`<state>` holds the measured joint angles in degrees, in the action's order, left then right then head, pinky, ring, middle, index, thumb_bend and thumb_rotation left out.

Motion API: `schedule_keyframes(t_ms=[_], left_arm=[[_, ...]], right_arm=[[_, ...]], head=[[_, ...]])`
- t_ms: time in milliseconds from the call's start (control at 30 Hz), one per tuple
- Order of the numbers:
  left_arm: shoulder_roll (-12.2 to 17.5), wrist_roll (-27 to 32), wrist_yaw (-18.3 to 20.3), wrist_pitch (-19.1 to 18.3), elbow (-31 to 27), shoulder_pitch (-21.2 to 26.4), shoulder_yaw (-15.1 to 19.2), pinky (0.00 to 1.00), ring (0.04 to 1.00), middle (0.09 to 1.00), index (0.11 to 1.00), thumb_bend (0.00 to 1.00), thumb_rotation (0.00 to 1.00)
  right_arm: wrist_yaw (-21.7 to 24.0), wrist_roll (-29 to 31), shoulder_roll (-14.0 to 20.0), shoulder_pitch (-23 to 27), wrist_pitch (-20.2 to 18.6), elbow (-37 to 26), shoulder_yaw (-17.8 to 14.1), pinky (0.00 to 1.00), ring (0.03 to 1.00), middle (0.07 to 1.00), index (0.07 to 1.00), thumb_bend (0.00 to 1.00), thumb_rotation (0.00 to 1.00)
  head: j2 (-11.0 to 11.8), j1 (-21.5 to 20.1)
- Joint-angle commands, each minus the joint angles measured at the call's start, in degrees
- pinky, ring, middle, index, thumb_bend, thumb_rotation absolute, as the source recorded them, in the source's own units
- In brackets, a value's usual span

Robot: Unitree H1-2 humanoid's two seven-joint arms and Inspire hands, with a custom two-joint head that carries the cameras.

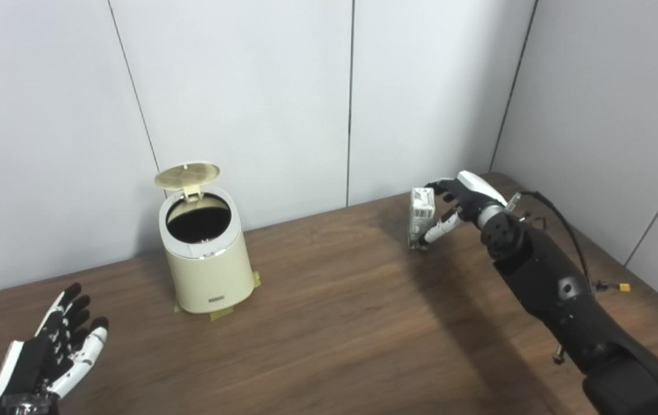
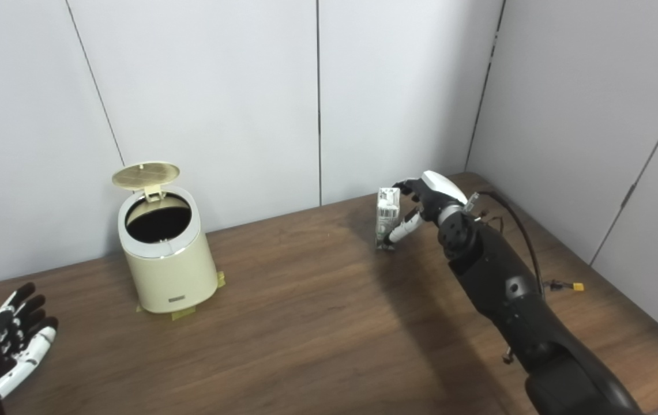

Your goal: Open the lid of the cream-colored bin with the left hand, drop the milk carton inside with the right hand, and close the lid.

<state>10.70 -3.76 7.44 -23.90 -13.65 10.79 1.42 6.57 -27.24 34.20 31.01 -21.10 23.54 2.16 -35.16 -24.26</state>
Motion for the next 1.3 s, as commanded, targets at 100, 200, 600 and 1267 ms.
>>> schedule_keyframes(t_ms=[100,200,600,1267], left_arm=[[0.97,0.16,0.04,1.41,-1.04,1.54,0.11,0.95,0.950,0.952,0.974,0.22,0.21],[1.06,0.21,0.14,1.32,-1.00,1.57,0.05,0.95,0.952,0.952,0.973,0.22,0.22],[1.79,-0.66,0.38,0.83,-1.65,1.39,-0.88,0.96,0.958,0.949,0.966,0.24,0.28],[1.03,-0.02,0.02,0.73,-1.97,1.46,-0.58,0.97,0.954,0.942,0.960,0.26,0.27]], right_arm=[[-4.23,1.86,0.45,2.81,3.86,-0.35,-2.04,0.69,0.775,0.799,0.764,0.87,0.08],[-6.12,2.35,-0.07,2.60,4.98,-0.34,-2.57,0.69,0.762,0.779,0.740,0.87,0.05],[-11.36,2.59,-1.09,2.83,8.49,2.24,-2.27,0.59,0.651,0.677,0.648,0.85,0.00],[-16.18,-0.93,-1.16,2.77,10.18,3.44,-0.55,0.43,0.448,0.499,0.482,0.52,0.00]], head=[[-0.02,-0.05],[-0.15,0.04],[-0.19,0.22],[-0.76,0.65]])
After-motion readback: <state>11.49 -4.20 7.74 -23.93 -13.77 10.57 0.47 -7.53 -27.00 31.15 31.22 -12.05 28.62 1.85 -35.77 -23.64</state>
